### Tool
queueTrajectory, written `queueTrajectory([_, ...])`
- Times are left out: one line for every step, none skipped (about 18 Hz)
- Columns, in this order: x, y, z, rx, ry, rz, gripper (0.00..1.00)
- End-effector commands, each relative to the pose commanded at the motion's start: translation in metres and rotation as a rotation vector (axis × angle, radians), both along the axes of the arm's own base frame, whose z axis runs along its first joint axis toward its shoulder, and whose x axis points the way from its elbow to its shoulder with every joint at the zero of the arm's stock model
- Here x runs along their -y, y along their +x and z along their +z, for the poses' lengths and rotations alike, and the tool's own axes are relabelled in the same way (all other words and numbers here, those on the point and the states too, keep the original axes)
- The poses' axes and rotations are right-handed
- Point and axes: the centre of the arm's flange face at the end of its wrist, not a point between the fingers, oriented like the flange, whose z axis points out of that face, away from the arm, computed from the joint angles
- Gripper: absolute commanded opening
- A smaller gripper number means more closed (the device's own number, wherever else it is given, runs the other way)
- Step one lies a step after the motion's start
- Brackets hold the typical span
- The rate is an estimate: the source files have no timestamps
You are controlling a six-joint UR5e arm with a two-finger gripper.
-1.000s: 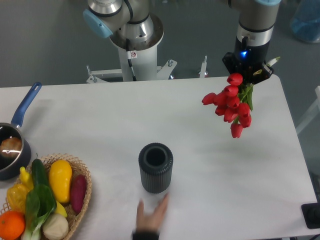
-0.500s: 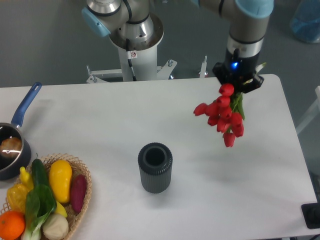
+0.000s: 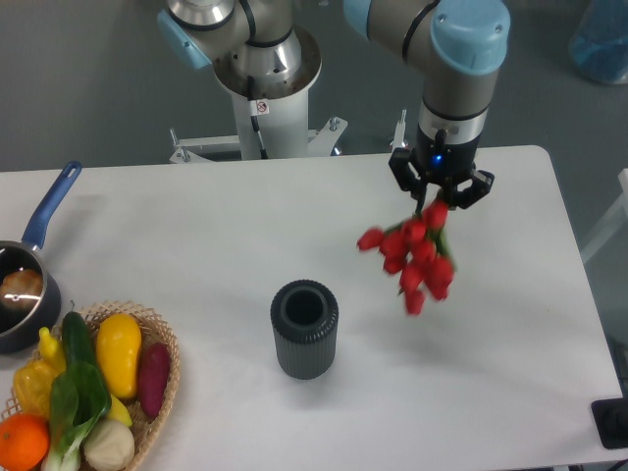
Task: Place the flowers on the table
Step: 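Open the gripper to release the red tulips onto the table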
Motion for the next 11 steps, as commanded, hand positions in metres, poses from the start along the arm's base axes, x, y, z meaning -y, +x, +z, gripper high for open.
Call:
queueTrajectory([0.001,-0.001,0.0,-0.001,-0.002,0.0,1.0])
queueTrajectory([0.001,-0.001,0.001,-0.005,0.001,0.002,1.0])
queueTrajectory([0.002,-0.001,0.003,-0.01,0.003,0.002,1.0])
queueTrajectory([0.004,-0.002,0.003,-0.006,0.006,0.006,1.0])
queueTrajectory([0.008,-0.001,0.001,0.001,0.013,0.012,1.0])
queueTrajectory([0.01,0.002,-0.002,0.004,0.013,0.002,1.0])
queueTrajectory([0.01,0.005,0.001,-0.005,0.014,-0.023,1.0])
queueTrajectory([0.011,0.005,0.0,-0.009,0.01,-0.046,1.0])
queueTrajectory([0.011,0.005,-0.001,-0.011,0.007,-0.061,1.0])
queueTrajectory([0.012,0.004,-0.001,-0.012,0.005,-0.064,1.0])
queueTrajectory([0.017,0.0,-0.002,-0.01,0.002,-0.053,1.0])
